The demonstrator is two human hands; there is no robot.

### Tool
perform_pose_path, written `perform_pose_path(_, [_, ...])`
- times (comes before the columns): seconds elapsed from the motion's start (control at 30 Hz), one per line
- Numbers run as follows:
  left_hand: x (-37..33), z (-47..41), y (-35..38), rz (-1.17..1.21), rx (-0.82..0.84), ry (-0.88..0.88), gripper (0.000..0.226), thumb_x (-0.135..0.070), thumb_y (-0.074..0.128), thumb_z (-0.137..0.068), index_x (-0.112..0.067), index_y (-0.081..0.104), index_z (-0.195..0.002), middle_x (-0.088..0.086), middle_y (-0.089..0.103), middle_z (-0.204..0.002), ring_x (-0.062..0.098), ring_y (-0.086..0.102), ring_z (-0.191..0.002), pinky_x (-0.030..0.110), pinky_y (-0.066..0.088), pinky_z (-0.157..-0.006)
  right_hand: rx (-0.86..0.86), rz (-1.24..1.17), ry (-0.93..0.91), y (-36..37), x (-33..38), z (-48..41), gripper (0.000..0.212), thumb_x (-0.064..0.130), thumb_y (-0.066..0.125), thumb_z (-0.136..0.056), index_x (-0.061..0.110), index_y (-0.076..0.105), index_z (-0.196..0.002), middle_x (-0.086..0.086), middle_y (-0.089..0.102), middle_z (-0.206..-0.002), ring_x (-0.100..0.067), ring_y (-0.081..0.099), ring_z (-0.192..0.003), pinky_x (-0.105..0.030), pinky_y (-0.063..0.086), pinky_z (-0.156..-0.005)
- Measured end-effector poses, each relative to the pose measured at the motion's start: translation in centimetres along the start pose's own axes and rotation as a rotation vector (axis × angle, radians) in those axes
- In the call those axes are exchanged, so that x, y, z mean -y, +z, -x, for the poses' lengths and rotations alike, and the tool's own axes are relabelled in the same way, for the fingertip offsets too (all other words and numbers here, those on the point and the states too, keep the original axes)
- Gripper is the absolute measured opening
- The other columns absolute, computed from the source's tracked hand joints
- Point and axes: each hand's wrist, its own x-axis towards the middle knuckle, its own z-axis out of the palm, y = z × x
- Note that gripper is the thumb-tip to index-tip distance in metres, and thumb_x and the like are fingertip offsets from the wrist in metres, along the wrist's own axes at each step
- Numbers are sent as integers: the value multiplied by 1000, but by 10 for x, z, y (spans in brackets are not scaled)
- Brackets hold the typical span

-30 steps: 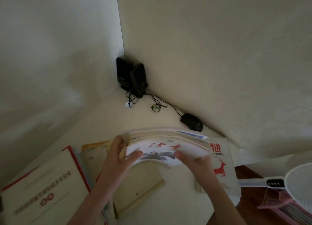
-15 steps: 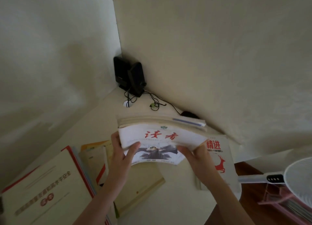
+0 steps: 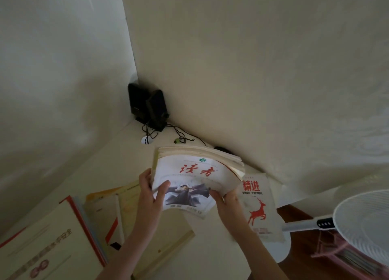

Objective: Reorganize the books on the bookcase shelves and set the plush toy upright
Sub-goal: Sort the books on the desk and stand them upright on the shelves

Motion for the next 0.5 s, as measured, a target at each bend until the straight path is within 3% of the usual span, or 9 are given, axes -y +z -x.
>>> perform_pose_path(0.07, [-1, 1, 4, 15, -24, 0, 38, -21, 52, -93, -29, 29, -123, -15, 54, -105, 4, 61, -89, 13, 52, -58, 13, -45, 11, 1, 1, 1, 62, 33, 53, -91, 1, 30, -140, -12, 53, -126, -23, 52, -118, -8, 44, -90])
perform_pose_path(0.13, [-3, 3, 4, 23, -68, 24, 37, -20, 55, -92, -26, 33, -122, -16, 53, -105, 3, 61, -89, 12, 52, -60, -9, 7, 4, 2, 1, 3, 75, 50, 49, -88, 0, 30, -139, -16, 53, -127, -29, 53, -118, -31, 47, -99])
perform_pose_path(0.17, [-4, 2, 3, 29, -74, 41, 38, -22, 58, -91, -25, 34, -121, -17, 53, -105, 1, 62, -87, 11, 51, -60, -44, 44, -8, 1, 1, 5, 81, 60, 48, -86, 0, 32, -138, -15, 54, -125, -27, 54, -115, -35, 47, -98])
perform_pose_path(0.27, [-1, 2, -3, 36, -9, 40, 39, -27, 57, -91, -25, 32, -121, -16, 54, -104, -8, 62, -86, 10, 51, -58, -55, 92, -19, 4, -10, 10, 99, 83, 34, -77, 1, 41, -131, -9, 60, -114, -17, 58, -102, -19, 45, -85])
perform_pose_path(0.33, [3, -1, -4, 6, 30, 42, 39, -30, 56, -92, -25, 30, -120, -14, 54, -102, -9, 63, -83, 10, 50, -55, -17, 117, -88, 7, -10, 14, 84, 62, 51, -85, 4, 30, -141, 1, 49, -129, -10, 46, -121, -5, 33, -92])
perform_pose_path(0.4, [4, -4, -6, -17, 64, 47, 50, -48, 55, -85, -29, 28, -122, -11, 54, -104, -5, 65, -81, 12, 51, -53, -5, 92, -125, 6, -2, 17, 81, 31, 61, -90, 3, 11, -148, 7, 29, -140, -4, 23, -133, -2, 17, -104])
perform_pose_path(0.47, [10, -5, -9, -51, 92, 55, 64, -65, 54, -77, -39, 23, -127, -5, 53, -115, 7, 66, -90, 17, 56, -57, 28, 10, -99, 6, 6, 19, 82, 15, 58, -92, 2, -1, -147, 17, 17, -137, -1, 13, -130, 7, 11, -98])
perform_pose_path(0.5, [14, -6, -11, -80, 108, 79, 64, -61, 56, -79, -47, 19, -130, -2, 51, -122, 12, 64, -98, 19, 57, -61, 51, -59, -83, 7, 9, 18, 80, 10, 55, -94, 2, -5, -146, 23, 16, -131, -1, 14, -129, 12, 14, -91])
